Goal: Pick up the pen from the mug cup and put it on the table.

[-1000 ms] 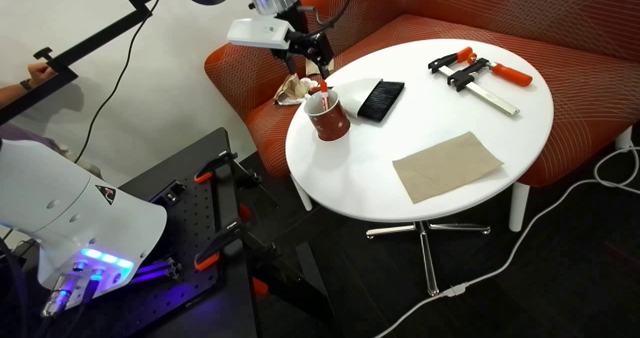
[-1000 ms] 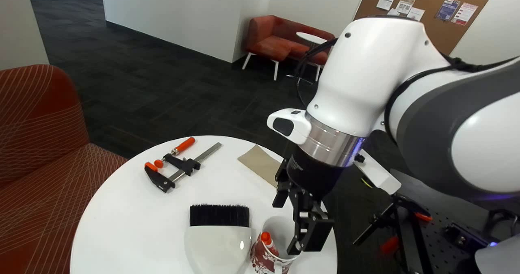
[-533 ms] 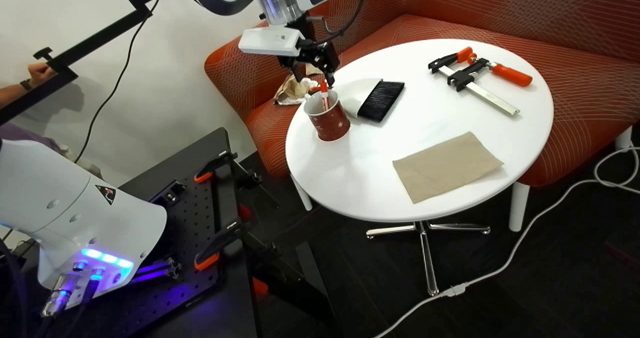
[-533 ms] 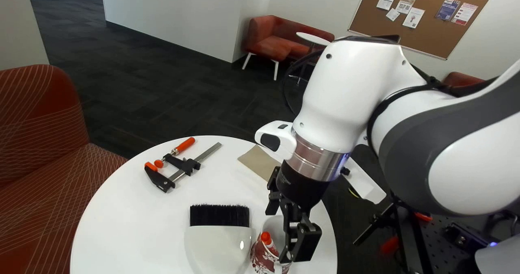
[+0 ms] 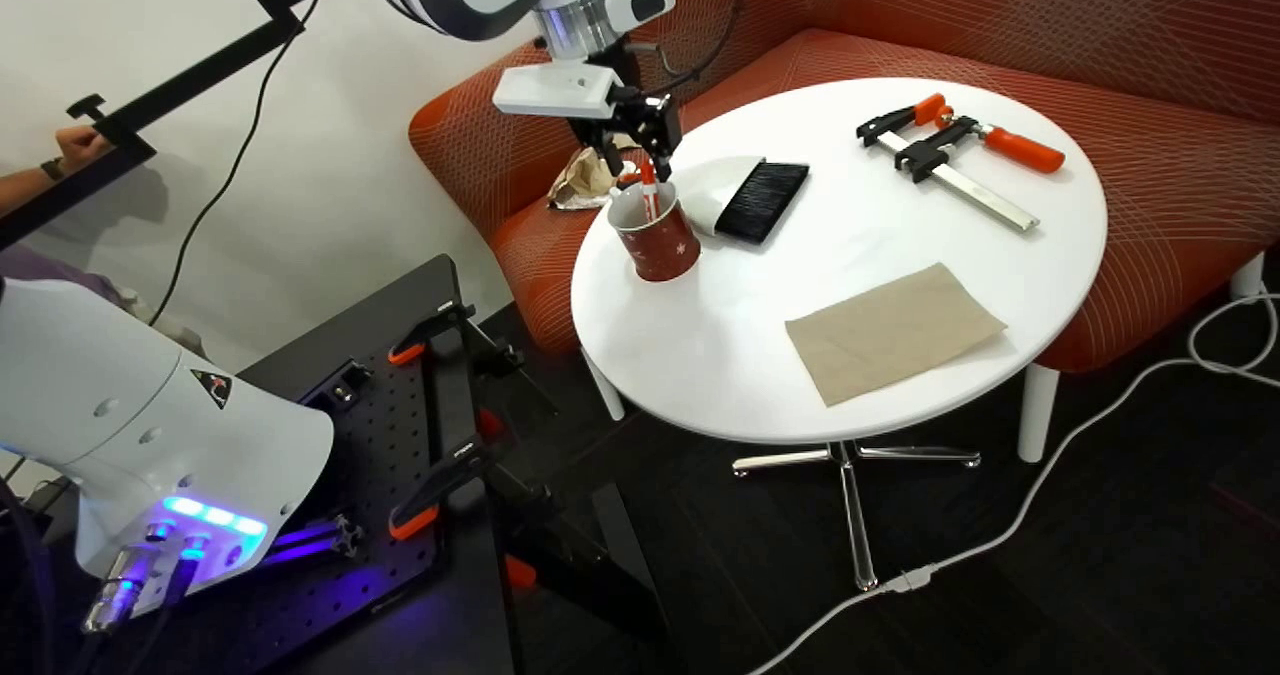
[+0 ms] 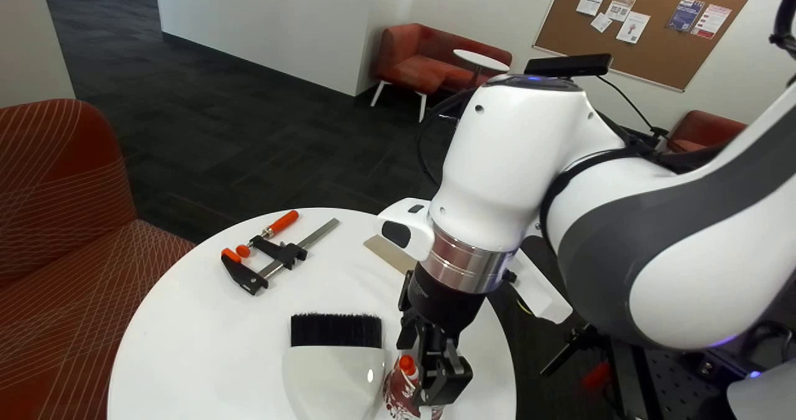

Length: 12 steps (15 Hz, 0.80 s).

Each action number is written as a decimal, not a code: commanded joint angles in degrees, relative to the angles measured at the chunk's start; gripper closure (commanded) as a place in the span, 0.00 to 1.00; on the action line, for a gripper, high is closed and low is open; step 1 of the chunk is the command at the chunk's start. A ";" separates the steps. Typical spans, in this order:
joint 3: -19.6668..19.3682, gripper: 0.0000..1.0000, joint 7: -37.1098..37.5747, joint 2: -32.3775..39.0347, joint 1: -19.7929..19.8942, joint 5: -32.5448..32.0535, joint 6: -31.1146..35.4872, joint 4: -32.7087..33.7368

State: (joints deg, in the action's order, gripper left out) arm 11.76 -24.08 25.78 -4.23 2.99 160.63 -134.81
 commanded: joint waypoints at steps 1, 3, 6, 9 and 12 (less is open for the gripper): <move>0.91 0.57 2.47 1.33 0.51 -1.73 1.17 1.21; 0.93 0.73 2.62 1.54 0.38 -1.89 1.19 1.40; 0.78 0.95 3.30 0.51 -0.04 -2.14 1.38 0.80; 0.60 0.95 5.11 -1.14 -0.43 -2.10 1.61 -0.29; -0.15 0.95 7.81 -3.58 -1.11 -2.30 1.94 -1.50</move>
State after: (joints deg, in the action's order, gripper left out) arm 12.02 -20.73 25.96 -4.60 2.28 161.09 -133.93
